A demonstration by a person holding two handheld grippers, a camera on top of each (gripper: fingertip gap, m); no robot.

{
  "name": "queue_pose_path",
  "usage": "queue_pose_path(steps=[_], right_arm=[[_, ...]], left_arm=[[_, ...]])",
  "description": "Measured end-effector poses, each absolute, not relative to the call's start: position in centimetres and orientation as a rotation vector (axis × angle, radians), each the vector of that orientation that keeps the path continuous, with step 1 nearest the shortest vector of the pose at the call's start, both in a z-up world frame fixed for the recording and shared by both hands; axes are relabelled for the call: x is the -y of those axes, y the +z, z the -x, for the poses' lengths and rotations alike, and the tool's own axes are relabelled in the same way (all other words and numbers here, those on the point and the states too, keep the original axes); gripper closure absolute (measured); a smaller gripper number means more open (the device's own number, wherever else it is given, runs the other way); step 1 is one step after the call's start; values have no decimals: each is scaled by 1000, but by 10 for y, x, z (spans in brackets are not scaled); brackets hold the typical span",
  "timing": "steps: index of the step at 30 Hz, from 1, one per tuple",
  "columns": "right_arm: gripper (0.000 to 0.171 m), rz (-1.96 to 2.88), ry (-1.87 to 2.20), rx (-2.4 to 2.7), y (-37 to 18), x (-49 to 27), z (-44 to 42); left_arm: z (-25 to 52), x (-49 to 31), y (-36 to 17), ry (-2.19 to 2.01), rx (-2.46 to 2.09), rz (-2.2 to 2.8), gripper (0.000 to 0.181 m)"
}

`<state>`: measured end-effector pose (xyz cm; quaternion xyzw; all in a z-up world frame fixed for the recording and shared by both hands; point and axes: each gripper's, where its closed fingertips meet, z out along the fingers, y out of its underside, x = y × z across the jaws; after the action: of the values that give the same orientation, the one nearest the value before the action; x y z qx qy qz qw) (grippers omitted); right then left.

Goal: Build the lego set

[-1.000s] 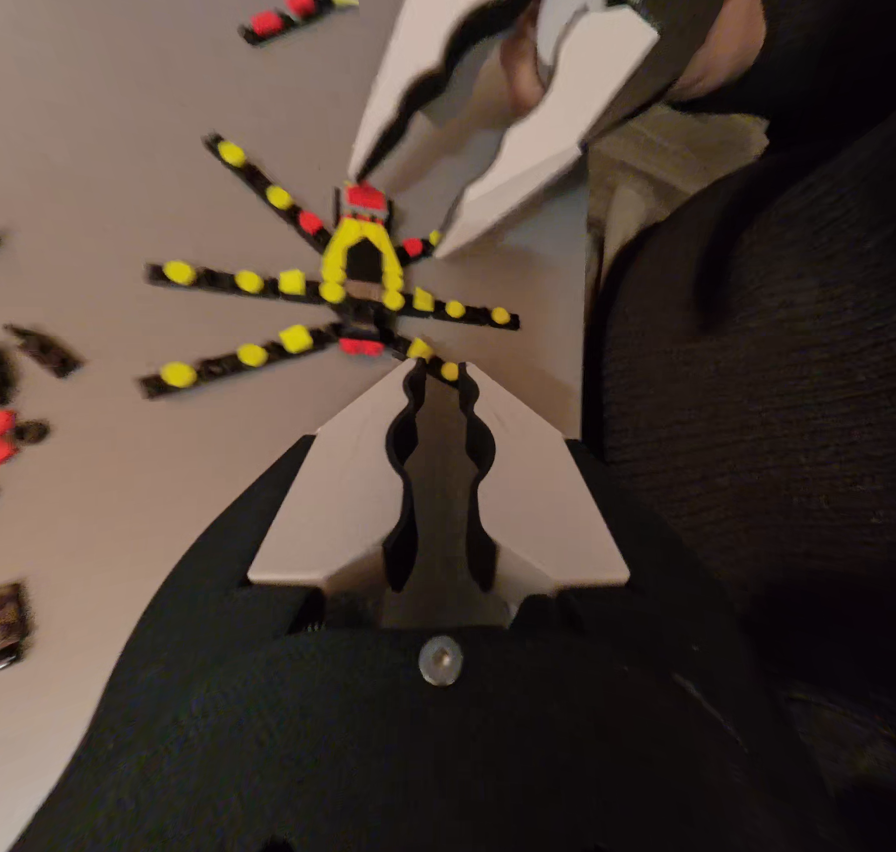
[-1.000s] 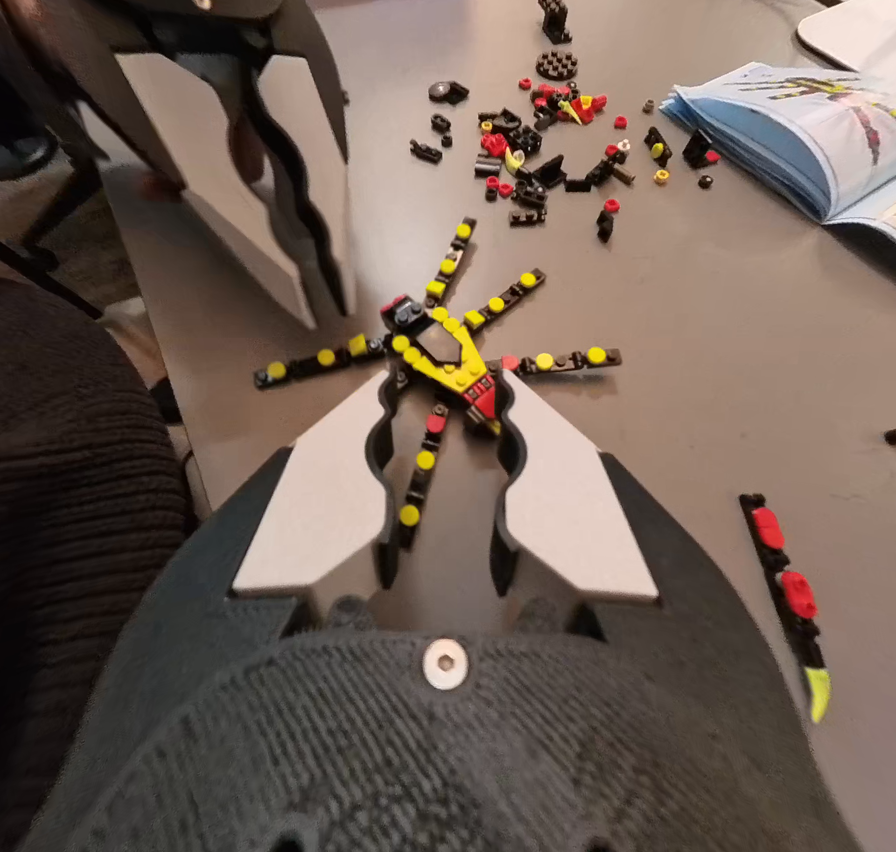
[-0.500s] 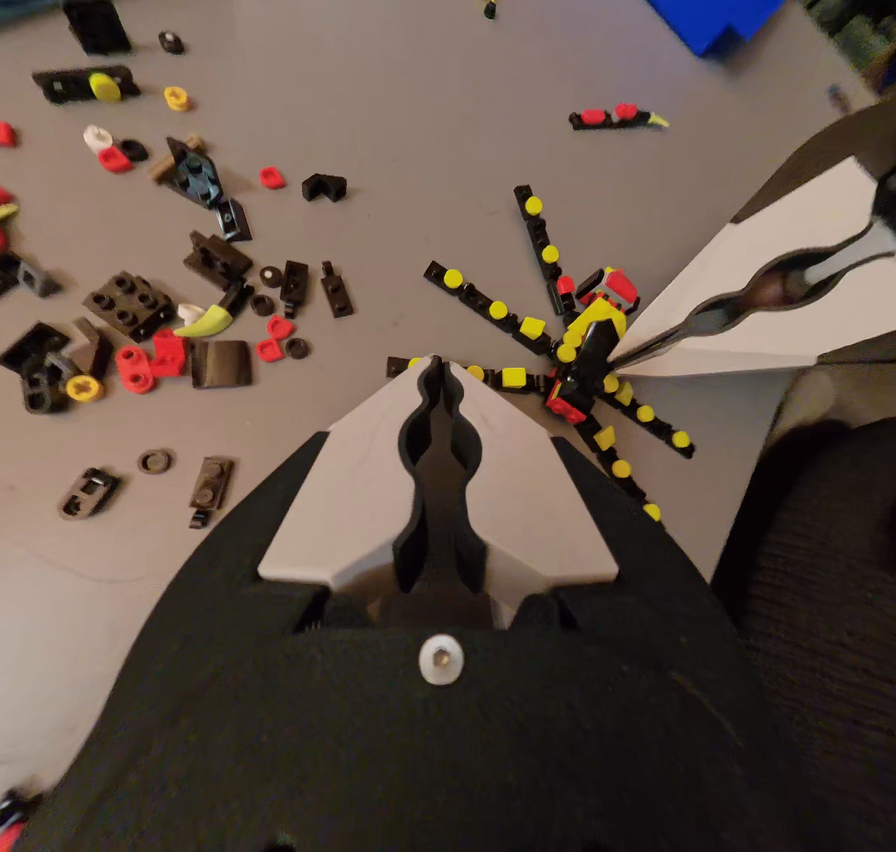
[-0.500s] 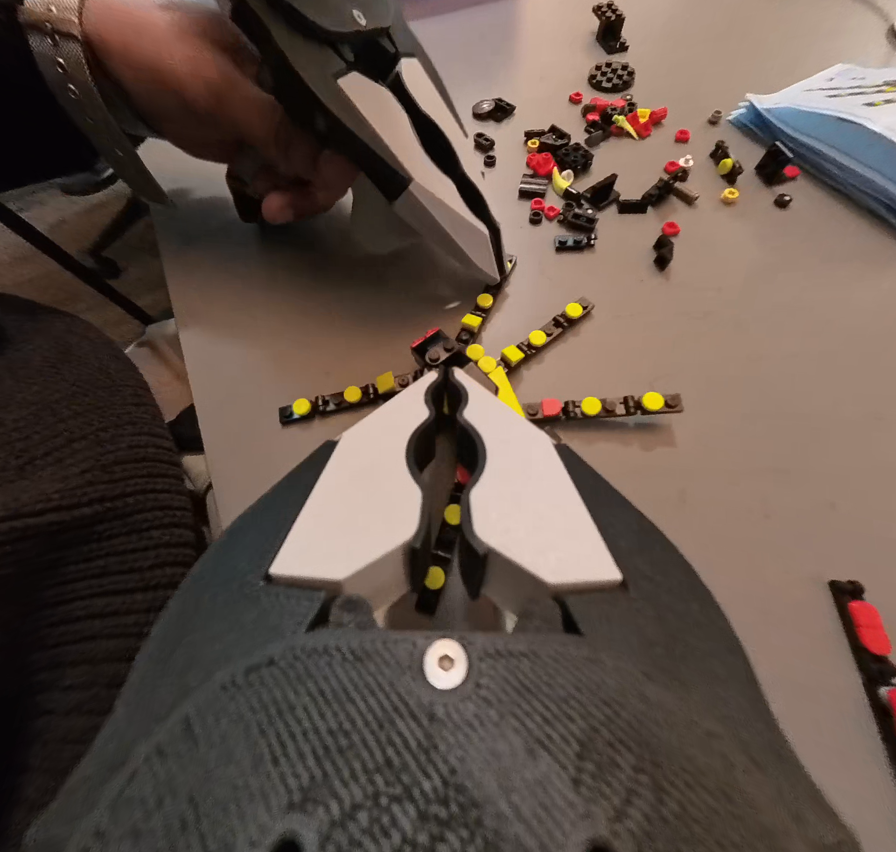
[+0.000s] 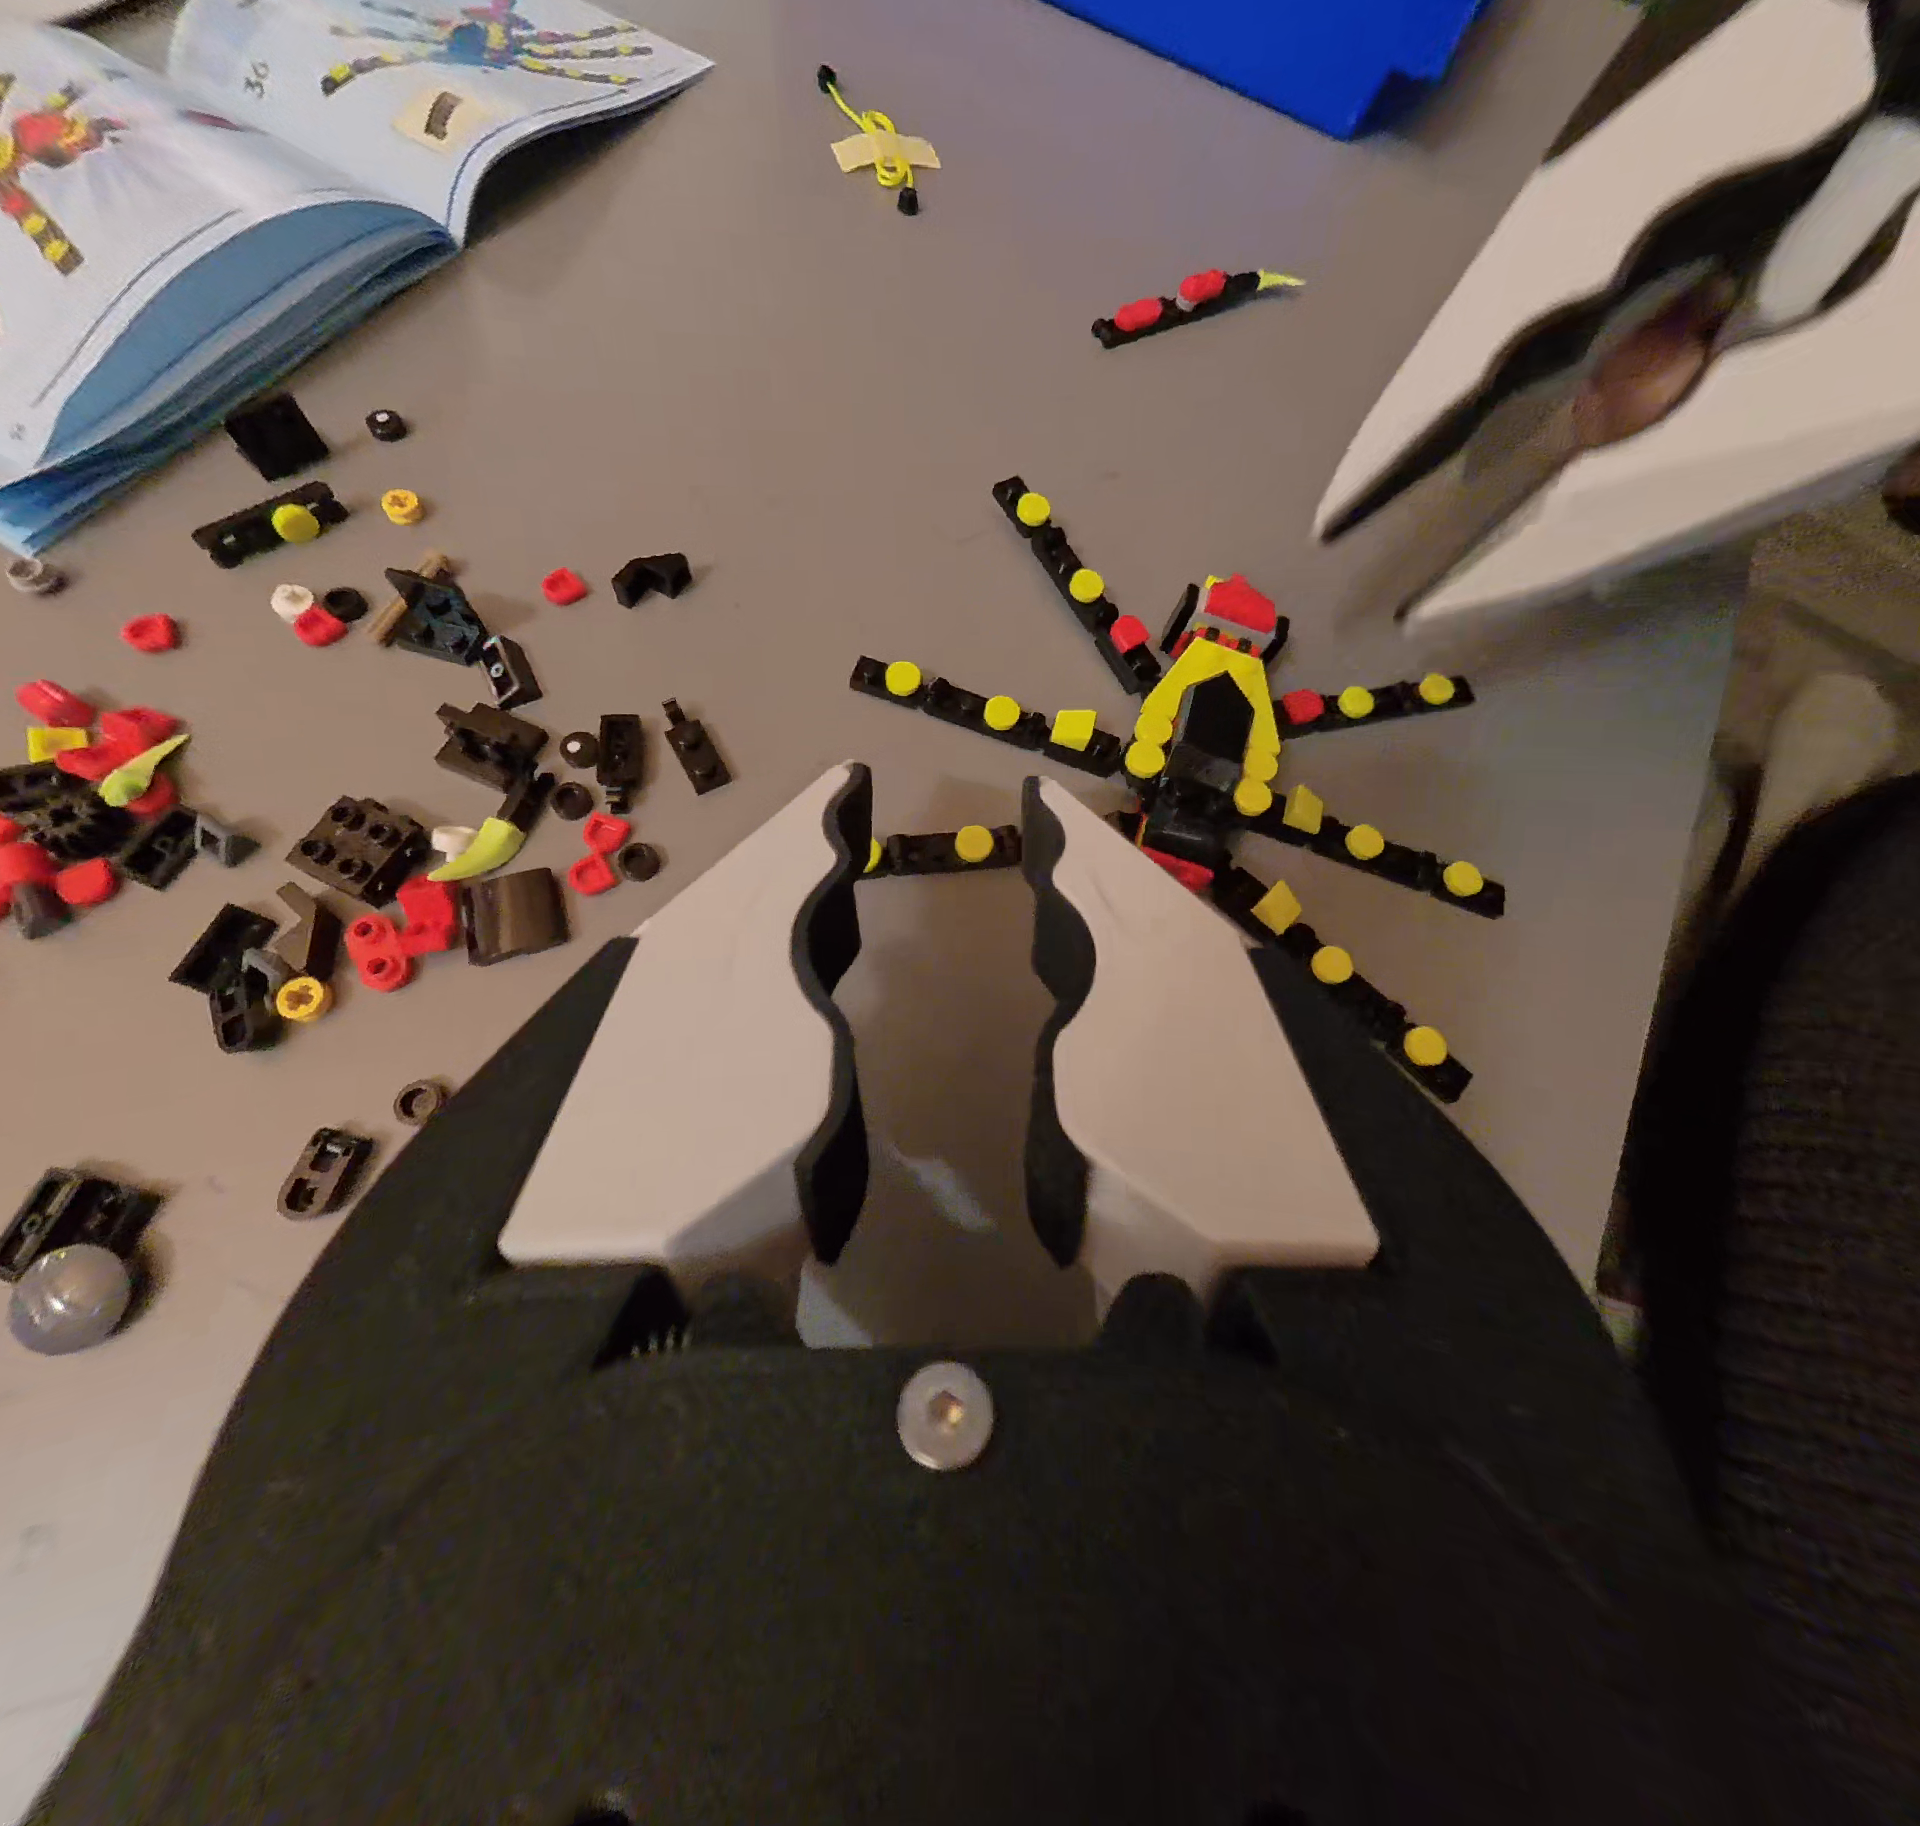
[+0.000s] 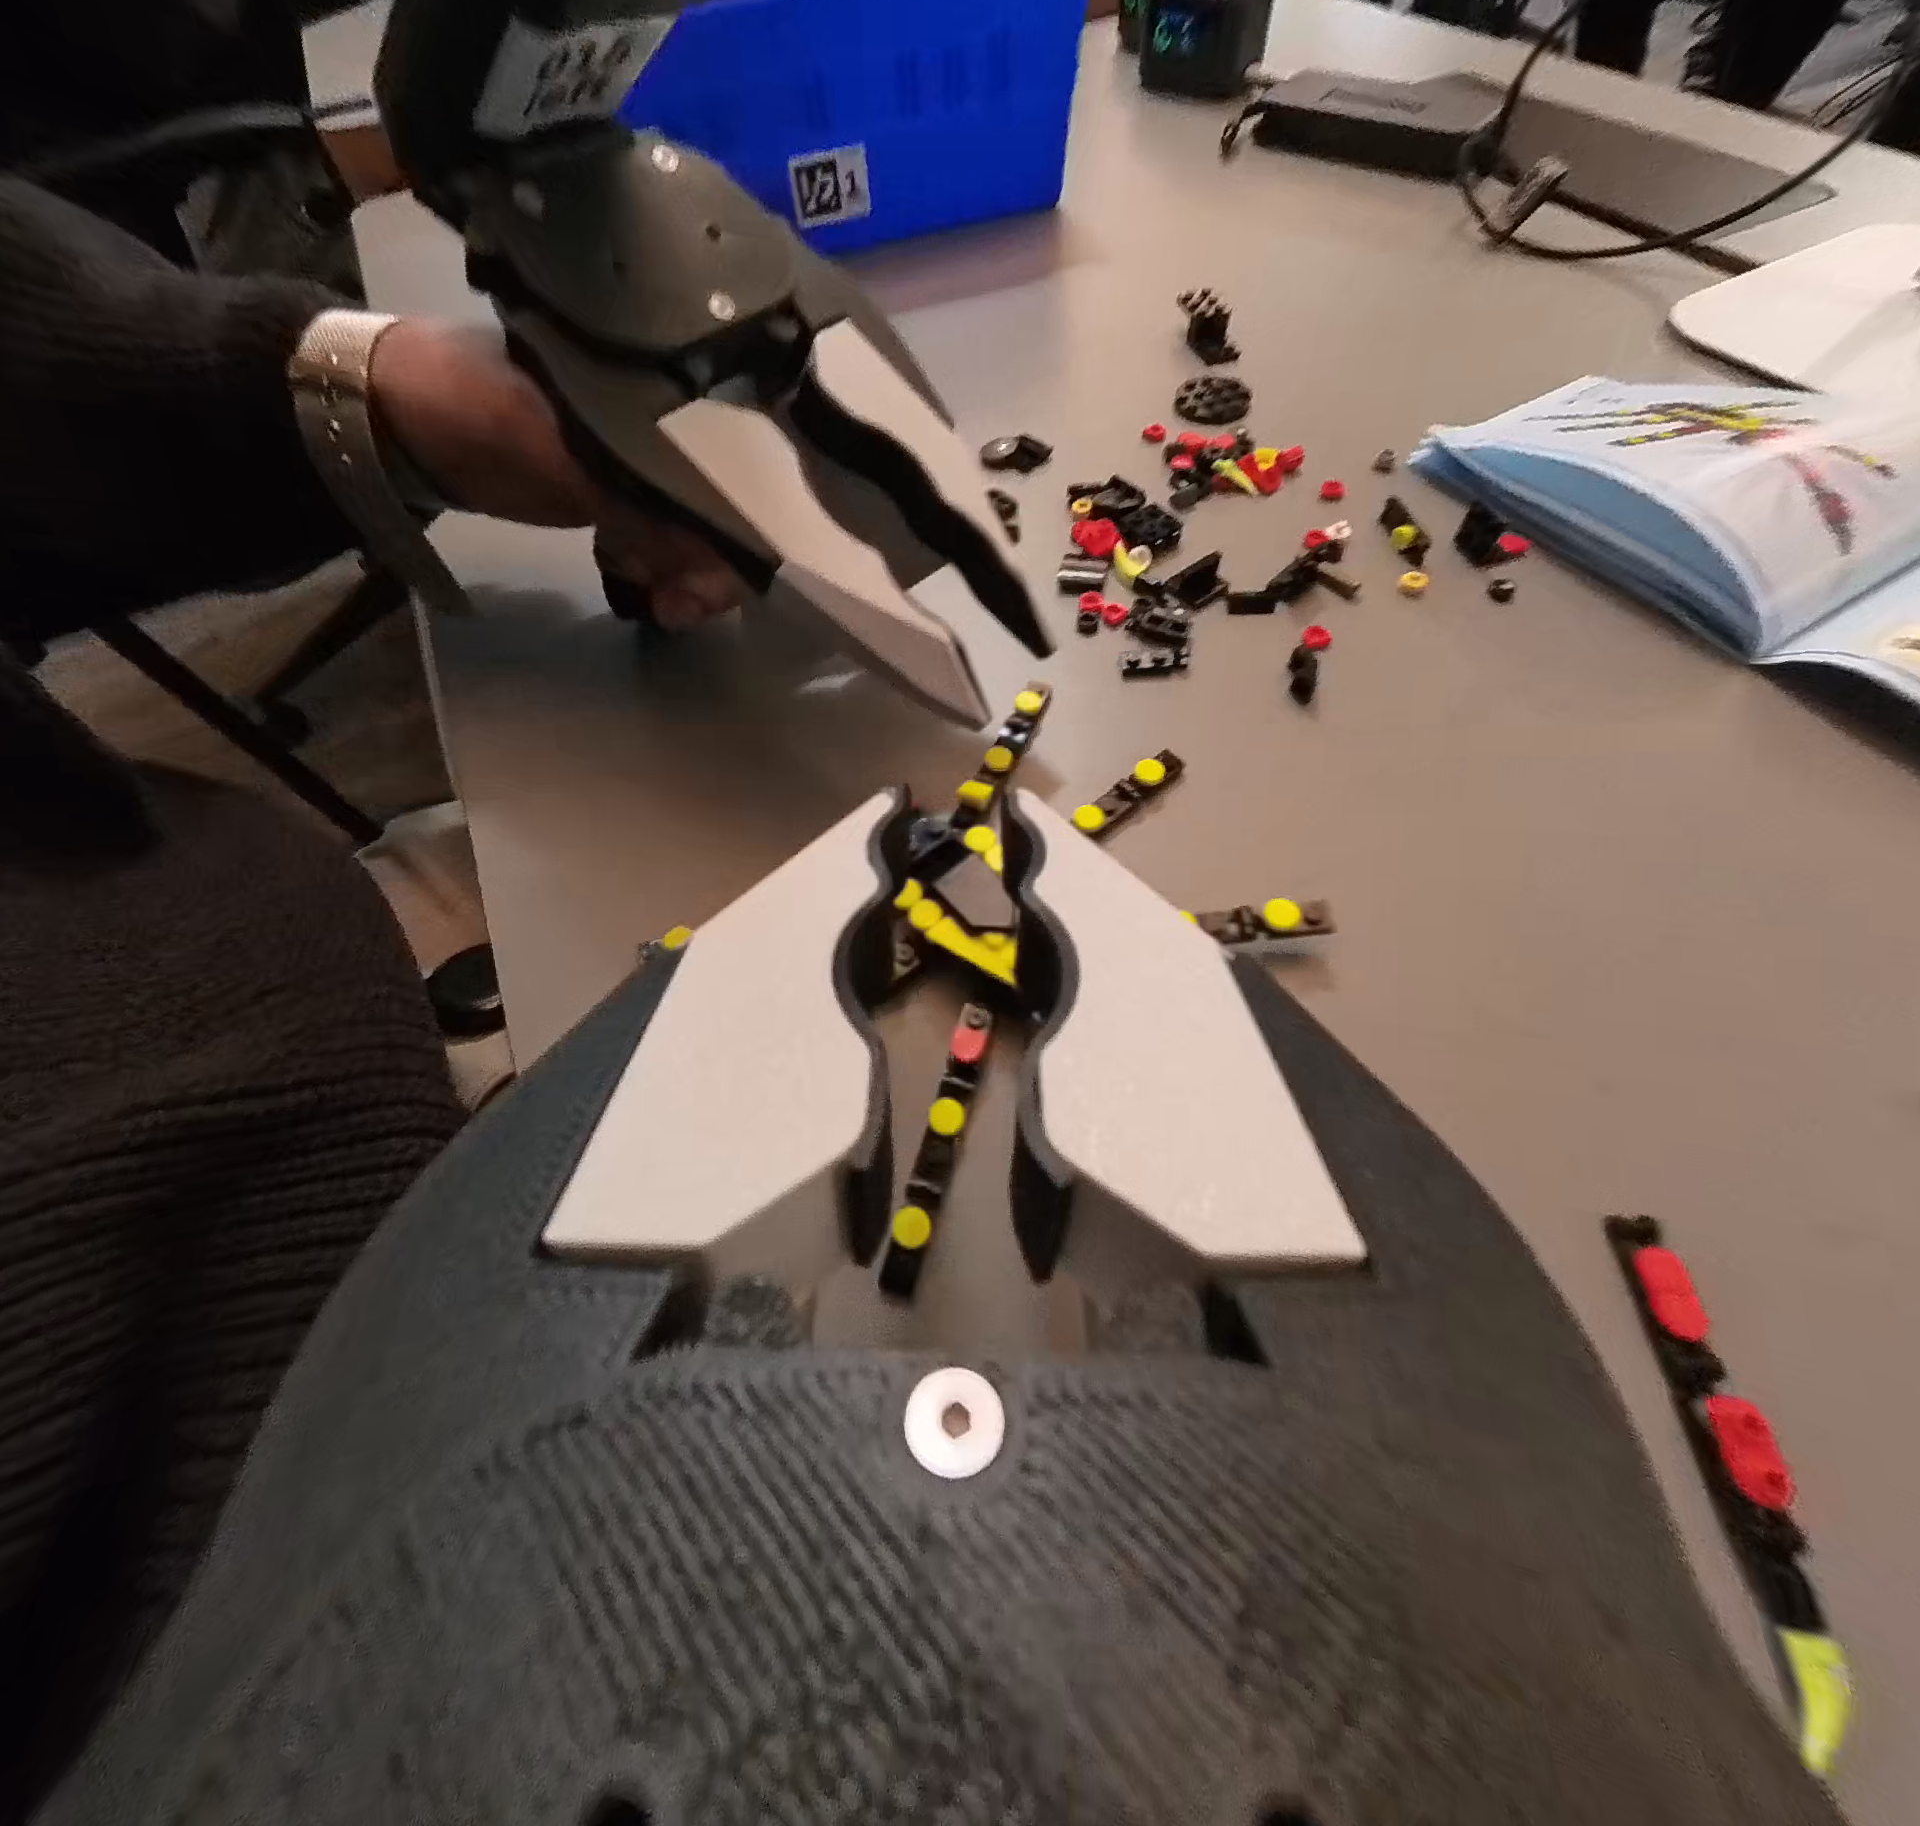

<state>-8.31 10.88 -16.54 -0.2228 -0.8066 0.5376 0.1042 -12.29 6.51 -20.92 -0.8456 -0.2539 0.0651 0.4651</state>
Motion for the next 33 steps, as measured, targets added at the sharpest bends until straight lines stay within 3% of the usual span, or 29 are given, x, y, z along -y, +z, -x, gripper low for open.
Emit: queue_pose_path(steps=[1,4,11,17,33], right_arm=[[156,669,1587,2358,-162,-115,86],[155,700,1543,2303,-155,-138,98],[144,636,1273,2216,-147,-209,129],[130,692,1419,2317,-163,-217,124],[144,946,1147,2373,-222,-250,158]], left_arm=[[121,-67,-209,164,609,2081,153],[118,-70,-207,170,580,2075,150],[126,-66,-204,175,640,2035,126],[128,-67,-207,190,650,2051,99],[117,-76,-209,217,500,2111,111]])
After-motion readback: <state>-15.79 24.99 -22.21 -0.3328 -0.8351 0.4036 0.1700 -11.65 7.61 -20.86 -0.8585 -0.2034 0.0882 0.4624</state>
